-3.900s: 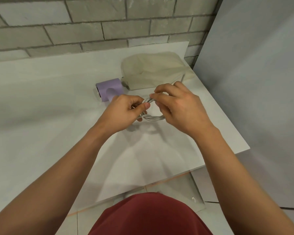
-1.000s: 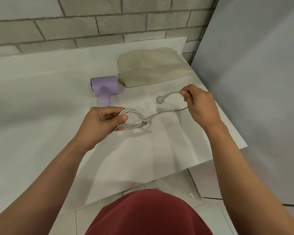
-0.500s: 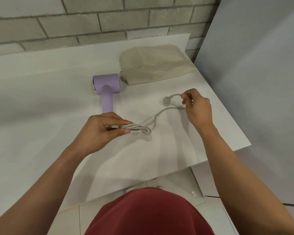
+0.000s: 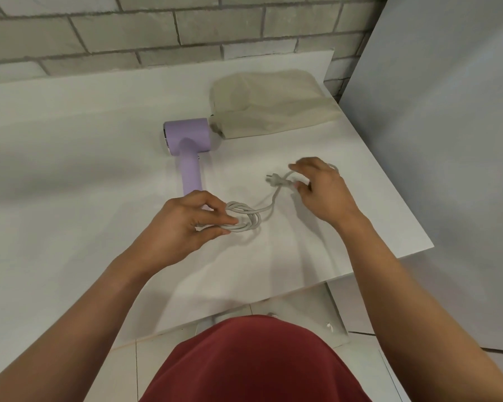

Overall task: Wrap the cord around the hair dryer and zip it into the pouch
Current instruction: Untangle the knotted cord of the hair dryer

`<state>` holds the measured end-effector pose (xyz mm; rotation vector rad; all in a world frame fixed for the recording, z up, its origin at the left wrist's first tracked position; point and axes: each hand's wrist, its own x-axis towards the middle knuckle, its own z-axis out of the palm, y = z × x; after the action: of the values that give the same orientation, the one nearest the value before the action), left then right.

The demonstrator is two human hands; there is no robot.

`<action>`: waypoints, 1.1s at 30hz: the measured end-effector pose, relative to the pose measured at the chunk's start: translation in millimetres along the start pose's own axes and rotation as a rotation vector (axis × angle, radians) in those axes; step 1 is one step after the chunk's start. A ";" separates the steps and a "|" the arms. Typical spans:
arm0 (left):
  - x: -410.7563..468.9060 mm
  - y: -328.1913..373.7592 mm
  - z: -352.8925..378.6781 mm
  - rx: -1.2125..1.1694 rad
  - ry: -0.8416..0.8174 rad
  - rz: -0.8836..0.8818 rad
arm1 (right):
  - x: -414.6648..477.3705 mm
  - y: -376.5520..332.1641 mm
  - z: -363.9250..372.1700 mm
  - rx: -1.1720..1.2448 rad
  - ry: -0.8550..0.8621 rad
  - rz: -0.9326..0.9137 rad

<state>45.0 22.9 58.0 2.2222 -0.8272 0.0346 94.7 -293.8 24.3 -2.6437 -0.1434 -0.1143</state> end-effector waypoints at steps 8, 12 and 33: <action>1.6 -5.9 0.5 0.248 -0.024 0.314 | -5.9 -61.7 -10.4 0.286 -0.544 -0.154; -1.2 -13.1 0.1 0.352 -0.013 0.346 | -4.7 -63.0 -4.6 0.483 -0.460 -0.107; 46.8 15.5 -15.8 -0.570 -0.073 -0.629 | -20.2 -84.4 0.6 0.317 -0.074 -0.021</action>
<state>76.7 -0.4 91.7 1.8413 -0.1086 -0.5205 64.4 -221.2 60.9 -2.3315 -0.1969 0.0005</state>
